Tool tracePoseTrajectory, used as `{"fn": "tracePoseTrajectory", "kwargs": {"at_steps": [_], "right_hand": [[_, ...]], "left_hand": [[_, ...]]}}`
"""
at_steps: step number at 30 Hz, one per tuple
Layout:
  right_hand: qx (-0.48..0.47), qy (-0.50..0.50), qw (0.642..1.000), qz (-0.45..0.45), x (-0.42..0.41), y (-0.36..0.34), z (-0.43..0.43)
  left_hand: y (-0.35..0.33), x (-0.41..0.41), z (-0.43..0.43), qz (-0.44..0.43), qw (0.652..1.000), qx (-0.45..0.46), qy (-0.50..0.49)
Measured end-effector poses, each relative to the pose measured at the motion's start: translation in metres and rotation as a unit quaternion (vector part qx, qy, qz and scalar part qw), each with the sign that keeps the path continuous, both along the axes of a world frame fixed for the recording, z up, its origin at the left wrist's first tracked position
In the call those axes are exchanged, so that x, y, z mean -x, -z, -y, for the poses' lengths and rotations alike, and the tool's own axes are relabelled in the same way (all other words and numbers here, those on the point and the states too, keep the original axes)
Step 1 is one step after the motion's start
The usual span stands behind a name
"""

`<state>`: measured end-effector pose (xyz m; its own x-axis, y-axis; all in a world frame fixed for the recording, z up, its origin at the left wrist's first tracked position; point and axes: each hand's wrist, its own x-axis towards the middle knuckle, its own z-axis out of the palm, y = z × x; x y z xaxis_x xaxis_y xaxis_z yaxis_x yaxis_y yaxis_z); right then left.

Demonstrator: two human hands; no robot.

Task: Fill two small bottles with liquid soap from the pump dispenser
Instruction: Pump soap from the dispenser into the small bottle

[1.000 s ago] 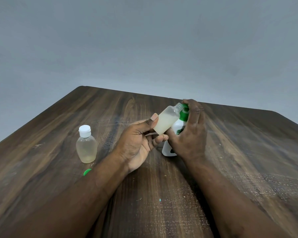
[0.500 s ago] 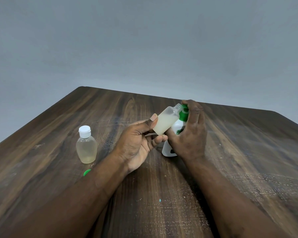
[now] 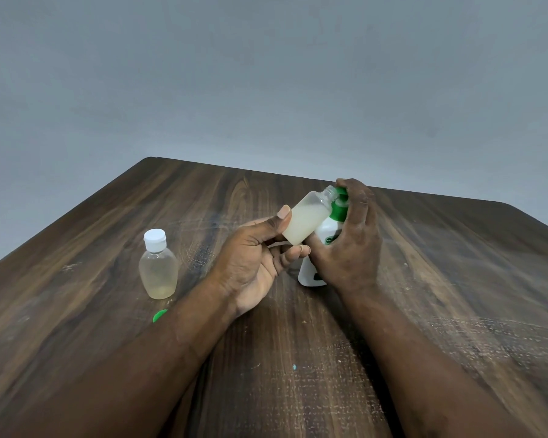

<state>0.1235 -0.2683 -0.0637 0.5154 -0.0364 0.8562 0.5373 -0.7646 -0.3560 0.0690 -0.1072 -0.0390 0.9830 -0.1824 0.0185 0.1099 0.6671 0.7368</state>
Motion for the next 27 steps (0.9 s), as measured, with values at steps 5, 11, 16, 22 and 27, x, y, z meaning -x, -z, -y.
{"fn": "tracePoseTrajectory", "kwargs": {"at_steps": [5,11,16,22,27], "right_hand": [[-0.009,0.001,1.000,-0.005,0.0009,0.0020,0.0000],[-0.001,-0.009,1.000,0.006,-0.0002,0.0003,0.0013],[-0.001,-0.003,1.000,-0.002,-0.0012,0.0008,0.0010],[-0.009,0.000,1.000,-0.013,-0.0023,0.0024,0.0004],[-0.014,-0.022,1.000,-0.015,-0.0021,0.0012,0.0008]], "left_hand": [[0.0009,0.0004,-0.0010,-0.004,1.000,-0.008,0.000],[0.0006,0.0007,0.0000,-0.002,1.000,-0.004,0.005],[-0.0001,-0.0001,0.0005,-0.002,1.000,0.002,0.003],[0.0020,-0.0005,-0.0008,-0.002,1.000,-0.011,0.002],[0.0023,-0.0007,0.0003,-0.008,1.000,-0.001,0.006]]}}
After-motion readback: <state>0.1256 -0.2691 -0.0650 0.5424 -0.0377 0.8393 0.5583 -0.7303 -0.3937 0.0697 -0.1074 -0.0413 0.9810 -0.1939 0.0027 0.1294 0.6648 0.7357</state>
